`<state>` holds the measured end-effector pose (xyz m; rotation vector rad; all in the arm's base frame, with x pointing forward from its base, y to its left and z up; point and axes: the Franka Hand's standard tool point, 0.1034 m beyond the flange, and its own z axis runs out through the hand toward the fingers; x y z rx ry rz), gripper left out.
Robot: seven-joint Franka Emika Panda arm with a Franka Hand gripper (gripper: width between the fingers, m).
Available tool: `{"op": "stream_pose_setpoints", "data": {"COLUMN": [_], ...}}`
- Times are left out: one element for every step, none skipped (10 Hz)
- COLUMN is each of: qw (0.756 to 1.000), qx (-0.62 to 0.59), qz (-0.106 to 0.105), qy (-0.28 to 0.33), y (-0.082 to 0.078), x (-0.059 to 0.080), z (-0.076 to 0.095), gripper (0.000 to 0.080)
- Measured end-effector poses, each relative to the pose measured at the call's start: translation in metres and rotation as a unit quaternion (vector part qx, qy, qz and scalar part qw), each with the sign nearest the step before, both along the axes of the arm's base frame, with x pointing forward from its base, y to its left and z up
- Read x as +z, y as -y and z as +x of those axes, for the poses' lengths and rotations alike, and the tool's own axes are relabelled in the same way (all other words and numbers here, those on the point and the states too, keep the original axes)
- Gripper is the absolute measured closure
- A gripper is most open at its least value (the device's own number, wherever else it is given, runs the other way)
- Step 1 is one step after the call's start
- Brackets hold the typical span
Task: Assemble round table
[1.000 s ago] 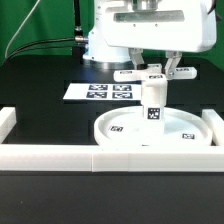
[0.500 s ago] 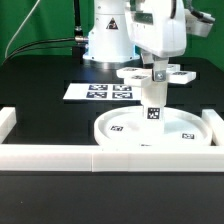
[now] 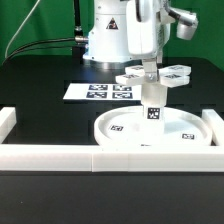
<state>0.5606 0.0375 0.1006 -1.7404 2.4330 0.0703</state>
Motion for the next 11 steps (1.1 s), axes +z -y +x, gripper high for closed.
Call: {"op": "stream_pose_setpoints", "data": {"qw": [0.999, 0.999, 0.998, 0.997, 0.998, 0.999, 0.998, 0.998, 0.999, 0.999, 0.999], "qx": [-0.032, -0.042, -0.069, -0.072, -0.061, -0.05, -0.046, -0.045, -0.032, -0.022, -0.006], "qz": [0.006, 0.009, 0.013, 0.014, 0.015, 0.02, 0.028, 0.034, 0.034, 0.032, 0.03], "qy": [-0.003, -0.004, -0.007, -0.007, -0.004, 0.005, 0.014, 0.021, 0.025, 0.024, 0.026], "y": [0.0, 0.001, 0.001, 0.001, 0.0, 0.0, 0.0, -0.001, -0.002, -0.002, -0.002], "x": [0.0, 0.0, 0.0, 0.0, 0.002, 0.01, 0.019, 0.028, 0.031, 0.028, 0.028], "z": [0.0, 0.0, 0.0, 0.0, 0.001, 0.003, 0.004, 0.003, 0.003, 0.002, 0.002], "gripper": [0.0357, 0.0357, 0.0357, 0.0348, 0.0348, 0.0197, 0.0197, 0.016, 0.016, 0.0151, 0.0151]}}
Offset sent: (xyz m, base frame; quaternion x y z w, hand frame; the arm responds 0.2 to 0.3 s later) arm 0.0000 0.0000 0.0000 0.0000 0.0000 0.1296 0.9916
